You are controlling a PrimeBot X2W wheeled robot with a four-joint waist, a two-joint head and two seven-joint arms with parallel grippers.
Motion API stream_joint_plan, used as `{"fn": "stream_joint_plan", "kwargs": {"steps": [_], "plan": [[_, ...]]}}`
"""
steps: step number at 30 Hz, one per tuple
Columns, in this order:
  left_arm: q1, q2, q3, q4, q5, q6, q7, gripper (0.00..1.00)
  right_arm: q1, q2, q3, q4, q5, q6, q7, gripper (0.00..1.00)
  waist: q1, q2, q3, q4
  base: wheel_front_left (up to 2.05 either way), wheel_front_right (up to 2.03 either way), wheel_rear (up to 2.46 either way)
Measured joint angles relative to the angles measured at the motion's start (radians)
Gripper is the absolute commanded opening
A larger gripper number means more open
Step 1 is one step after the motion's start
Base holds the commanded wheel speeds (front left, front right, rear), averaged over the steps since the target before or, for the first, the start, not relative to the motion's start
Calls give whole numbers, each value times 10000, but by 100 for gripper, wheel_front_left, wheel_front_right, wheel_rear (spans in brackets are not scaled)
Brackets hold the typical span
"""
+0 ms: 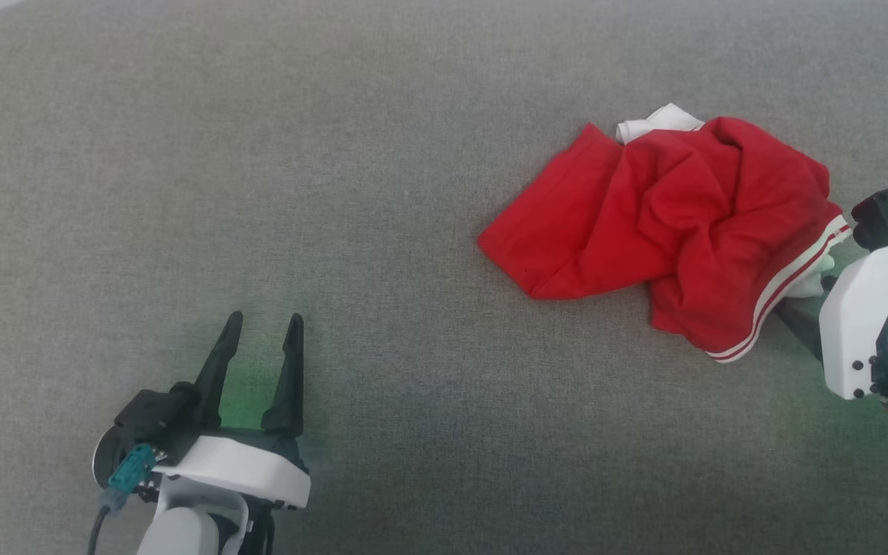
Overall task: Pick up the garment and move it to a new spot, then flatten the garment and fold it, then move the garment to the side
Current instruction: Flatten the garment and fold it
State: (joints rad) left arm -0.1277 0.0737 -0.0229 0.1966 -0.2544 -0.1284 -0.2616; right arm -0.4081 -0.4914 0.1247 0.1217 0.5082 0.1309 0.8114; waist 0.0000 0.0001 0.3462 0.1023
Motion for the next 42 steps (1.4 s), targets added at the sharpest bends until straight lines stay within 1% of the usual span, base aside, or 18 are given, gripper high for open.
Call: {"fn": "stream_joint_plan", "kwargs": {"steps": [1,2,4,6,7,8,9,10,11,15,21,24,29,33,37,42], "plan": [[-9,-6,-17,8,-8,2,0,100,-18,-13,12,-33,-6,0,40,100,0,0,38,-4,0,0,0],[-35,-12,-36,19,-17,0,0,100,-39,-17,6,-48,-6,0,69,95,0,0,72,-4,0,0,0],[-133,-27,-94,27,-58,0,0,100,-86,12,-48,-31,-8,0,52,76,0,0,143,-1,0,0,0],[-200,-36,-130,27,-77,0,0,100,-155,12,-56,38,-48,0,-17,48,0,0,231,2,0,0,0],[-214,-40,-148,25,-92,0,0,100,-210,15,-75,79,-65,0,-19,38,0,0,276,5,0,0,0],[-216,-40,-157,29,-96,0,0,100,-258,12,-61,92,-75,0,-19,33,0,0,318,10,0,0,0],[-219,-40,-167,33,-102,0,0,100,-276,12,-48,96,-84,0,-31,23,0,0,353,18,0,0,0],[-221,-38,-167,35,-104,0,0,100,-277,15,-38,94,-84,0,-61,5,0,0,380,21,0,0,0],[-224,-35,-165,38,-105,0,0,100,-284,17,-33,96,-82,0,-104,0,0,0,403,18,0,0,0],[-224,10,-107,44,-198,0,0,100,-307,79,-165,144,-86,10,-270,0,0,0,435,-59,0,0,0],[-229,105,-42,52,-198,0,2,100,276,-44,-1076,-155,-267,8,-430,0,0,0,407,-273,0,0,0],[-242,146,-27,0,-198,0,0,100,727,-198,-1818,-397,-288,8,-410,0,0,0,436,-450,0,0,0],[-422,247,-65,-67,-198,0,0,100,1268,-464,-3411,-483,-510,6,-399,0,0,-1,617,-704,0,0,0],[-541,387,-88,-123,-198,-2,2,100,1366,-546,-4621,-42,-830,8,-740,0,0,0,814,-847,0,0,0],[-630,516,-148,-142,-207,-8,0,100,1066,-514,-5689,803,-1557,6,-1402,0,0,0,995,-951,0,0,0],[-838,704,-173,-169,-265,-8,0,100,360,-364,-6449,1954,-2545,6,-2257,0,0,0,1196,-1008,0,0,0]]}}
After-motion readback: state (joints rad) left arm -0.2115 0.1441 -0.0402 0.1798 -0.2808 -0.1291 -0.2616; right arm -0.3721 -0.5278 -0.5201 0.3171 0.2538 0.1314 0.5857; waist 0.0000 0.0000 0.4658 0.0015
